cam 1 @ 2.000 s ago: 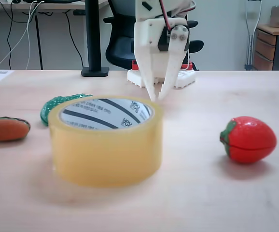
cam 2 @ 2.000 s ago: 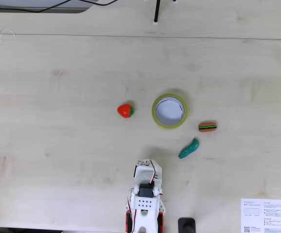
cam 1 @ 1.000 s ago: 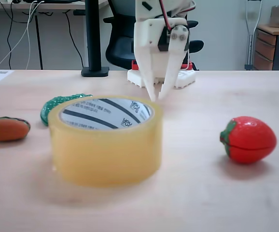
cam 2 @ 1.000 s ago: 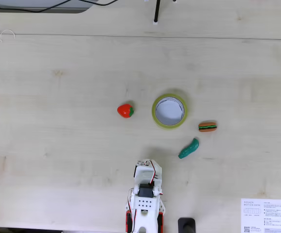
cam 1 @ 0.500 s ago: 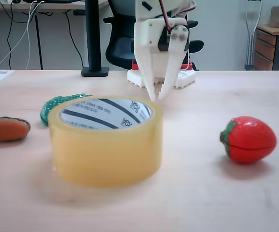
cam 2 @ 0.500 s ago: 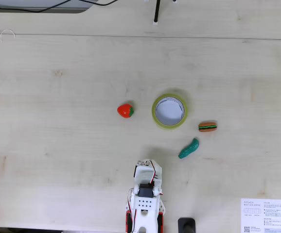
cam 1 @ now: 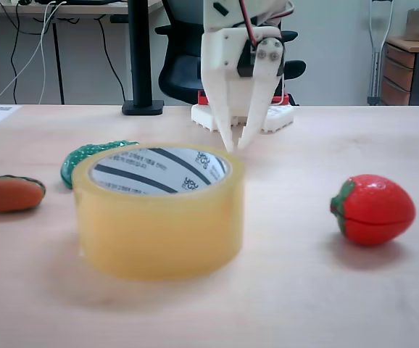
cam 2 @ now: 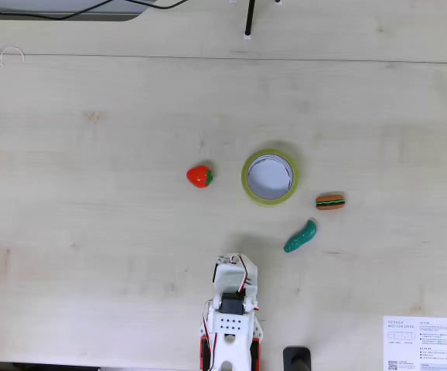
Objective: Grasp a cucumber and put it in the hole.
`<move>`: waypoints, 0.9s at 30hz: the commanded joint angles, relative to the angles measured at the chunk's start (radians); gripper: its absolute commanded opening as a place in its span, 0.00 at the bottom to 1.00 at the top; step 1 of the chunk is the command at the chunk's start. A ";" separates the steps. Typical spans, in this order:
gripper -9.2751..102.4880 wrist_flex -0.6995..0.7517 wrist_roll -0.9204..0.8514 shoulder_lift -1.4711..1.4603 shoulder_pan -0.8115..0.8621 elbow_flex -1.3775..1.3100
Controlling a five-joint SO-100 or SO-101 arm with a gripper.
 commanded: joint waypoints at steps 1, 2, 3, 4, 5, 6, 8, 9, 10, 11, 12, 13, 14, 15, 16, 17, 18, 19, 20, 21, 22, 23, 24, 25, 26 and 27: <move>0.08 0.014 -0.006 0.002 0.005 -0.006; 0.08 0.014 -0.006 0.002 0.005 -0.006; 0.08 0.014 -0.006 0.002 0.005 -0.006; 0.08 0.014 -0.006 0.002 0.005 -0.006; 0.08 0.014 -0.006 0.002 0.005 -0.006; 0.08 0.014 -0.006 0.002 0.005 -0.006; 0.08 0.014 -0.006 0.002 0.005 -0.006; 0.08 0.014 -0.006 0.002 0.005 -0.006; 0.08 0.014 -0.006 0.002 0.005 -0.006; 0.08 0.014 -0.006 0.002 0.005 -0.006; 0.08 0.014 -0.006 0.002 0.005 -0.006; 0.08 0.014 -0.006 0.002 0.005 -0.006; 0.08 0.014 -0.006 0.002 0.005 -0.006; 0.08 0.014 -0.006 0.002 0.005 -0.006; 0.08 0.014 -0.006 0.003 0.005 -0.006; 0.08 0.012 -0.006 0.003 0.005 -0.008; 0.08 0.008 -0.006 0.003 0.005 -0.011; 0.08 0.005 -0.006 0.003 0.005 -0.017; 0.08 0.000 -0.006 0.003 0.005 -0.028; 0.08 -0.006 -0.006 0.003 0.006 -0.041; 0.08 -0.014 -0.006 0.003 0.014 -0.055; 0.08 -0.021 -0.006 0.002 0.026 -0.066; 0.08 -0.028 -0.006 0.002 0.044 -0.077; 0.08 -0.032 -0.006 0.002 0.066 -0.091; 0.08 -0.040 -0.006 0.002 0.089 -0.106; 0.08 -0.048 -0.006 0.002 0.115 -0.124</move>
